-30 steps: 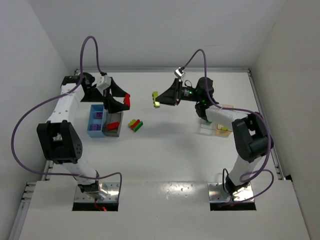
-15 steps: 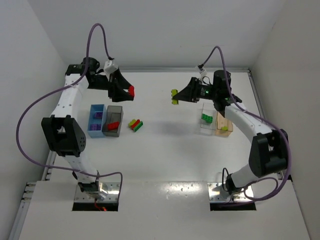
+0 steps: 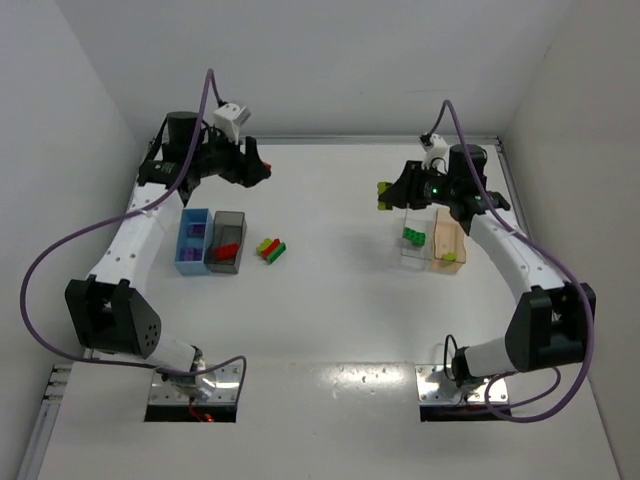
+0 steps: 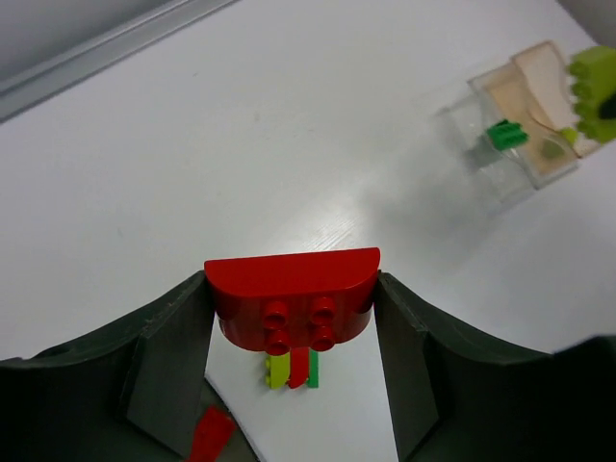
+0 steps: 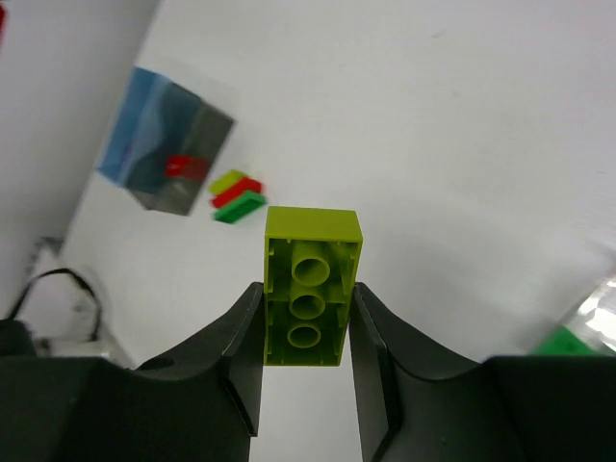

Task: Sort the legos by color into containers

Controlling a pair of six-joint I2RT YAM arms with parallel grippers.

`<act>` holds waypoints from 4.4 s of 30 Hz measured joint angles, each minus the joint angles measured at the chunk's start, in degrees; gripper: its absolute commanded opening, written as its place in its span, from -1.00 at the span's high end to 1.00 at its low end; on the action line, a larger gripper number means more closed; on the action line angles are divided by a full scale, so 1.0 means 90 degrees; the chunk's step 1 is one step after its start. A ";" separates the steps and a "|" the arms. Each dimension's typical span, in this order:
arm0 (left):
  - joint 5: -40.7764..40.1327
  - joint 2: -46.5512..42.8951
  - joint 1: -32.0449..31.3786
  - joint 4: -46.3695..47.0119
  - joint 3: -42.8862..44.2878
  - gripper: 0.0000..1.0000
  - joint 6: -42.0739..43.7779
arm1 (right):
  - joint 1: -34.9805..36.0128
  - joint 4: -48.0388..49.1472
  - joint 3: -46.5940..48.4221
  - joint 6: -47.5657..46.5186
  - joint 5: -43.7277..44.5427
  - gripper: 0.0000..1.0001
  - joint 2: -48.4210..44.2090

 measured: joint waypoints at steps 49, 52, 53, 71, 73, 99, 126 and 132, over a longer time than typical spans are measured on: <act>-0.2096 0.0437 0.1195 -0.0214 -0.2123 -0.69 -0.0916 | -0.0481 -0.0780 0.0034 -0.1239 0.0933 1.00 -0.0211; -0.2110 -0.0272 0.1115 -0.0036 -0.2132 -0.50 -0.0916 | -0.0517 -0.0780 0.0034 -0.1277 0.0930 1.00 -0.0211; -0.2113 -0.0512 0.1076 0.0019 -0.2130 -0.40 -0.0928 | -0.0525 -0.0780 0.0034 -0.1294 0.0930 1.00 -0.0211; 0.0911 -0.1889 0.1064 0.0636 -0.1819 -1.00 -0.1192 | -0.1637 -0.1644 0.0034 -0.2892 0.2064 1.00 0.0126; 0.1081 -0.1889 0.1083 0.0622 -0.1892 -1.00 -0.1163 | -0.1729 -0.1724 0.0041 -0.3055 0.2144 1.00 0.0376; 0.0478 -0.0636 0.0571 0.0211 -0.1911 -0.72 -0.0529 | -0.1972 -0.2050 0.0153 -0.3434 0.2227 -0.39 0.1248; -0.0896 0.2276 -0.0877 -0.3825 0.0457 -0.72 0.6557 | -0.1967 -0.2548 0.0211 -0.3135 -0.0070 -0.39 -0.0189; -0.1234 0.2050 -0.0928 -0.3614 -0.0517 -0.72 0.7485 | -0.1967 -0.2552 0.0211 -0.3126 -0.0092 -0.39 -0.0189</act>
